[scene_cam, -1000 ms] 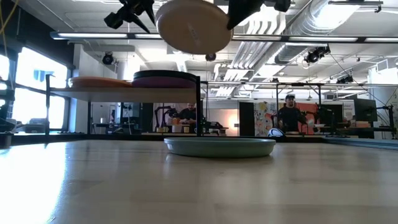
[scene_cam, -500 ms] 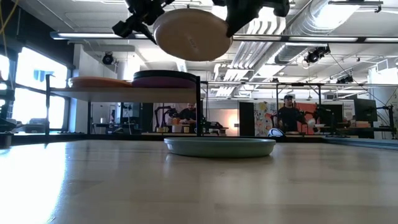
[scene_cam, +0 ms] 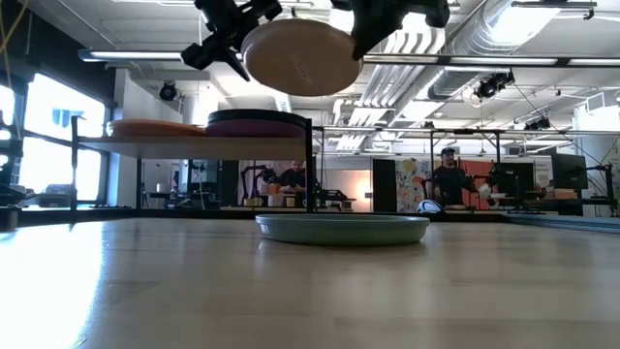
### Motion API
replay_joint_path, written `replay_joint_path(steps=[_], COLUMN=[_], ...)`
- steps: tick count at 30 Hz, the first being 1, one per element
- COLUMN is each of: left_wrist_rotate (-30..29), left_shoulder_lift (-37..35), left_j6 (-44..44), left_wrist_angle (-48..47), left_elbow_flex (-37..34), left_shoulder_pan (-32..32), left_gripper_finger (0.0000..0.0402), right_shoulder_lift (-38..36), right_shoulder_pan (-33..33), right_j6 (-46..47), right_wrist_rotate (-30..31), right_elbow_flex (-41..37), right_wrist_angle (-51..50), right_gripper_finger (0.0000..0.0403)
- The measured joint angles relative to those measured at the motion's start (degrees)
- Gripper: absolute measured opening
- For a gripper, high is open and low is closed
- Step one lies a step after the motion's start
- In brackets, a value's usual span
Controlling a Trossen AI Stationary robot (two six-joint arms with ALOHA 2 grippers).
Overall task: Place and stack plates onto a shelf
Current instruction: Stack the gray plate on top of the light orange plate on the shelf
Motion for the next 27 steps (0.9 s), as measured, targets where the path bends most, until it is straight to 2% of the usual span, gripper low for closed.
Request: replay_joint_path(steps=[5, 15, 23, 27], left_wrist_rotate=[-0.3, -2.4, -4.1, -4.7], left_shoulder_lift=[0.2, 0.2, 0.2, 0.2], left_j6=[1.6, 6.1, 6.3, 6.4], left_wrist_angle=[-0.2, 0.2, 0.1, -0.3], left_elbow_flex=[0.0, 0.0, 0.0, 0.0], left_shoulder_pan=[0.0, -0.2, -0.4, -0.5], left_gripper_finger=[0.0087, 0.0006, 0.0003, 0.0003], right_shoulder_lift=[0.0, 0.0, 0.0, 0.0], right_shoulder_pan=[0.0, 0.0, 0.0, 0.0], right_j6=[0.4, 4.6, 7.6, 9.6], right_wrist_rotate=[0.2, 0.8, 3.3, 3.7], right_elbow_flex=[0.0, 0.0, 0.0, 0.0], right_wrist_angle=[0.0, 0.7, 1.1, 2.1], right_gripper_finger=[0.0, 0.0, 0.0003, 0.0024])
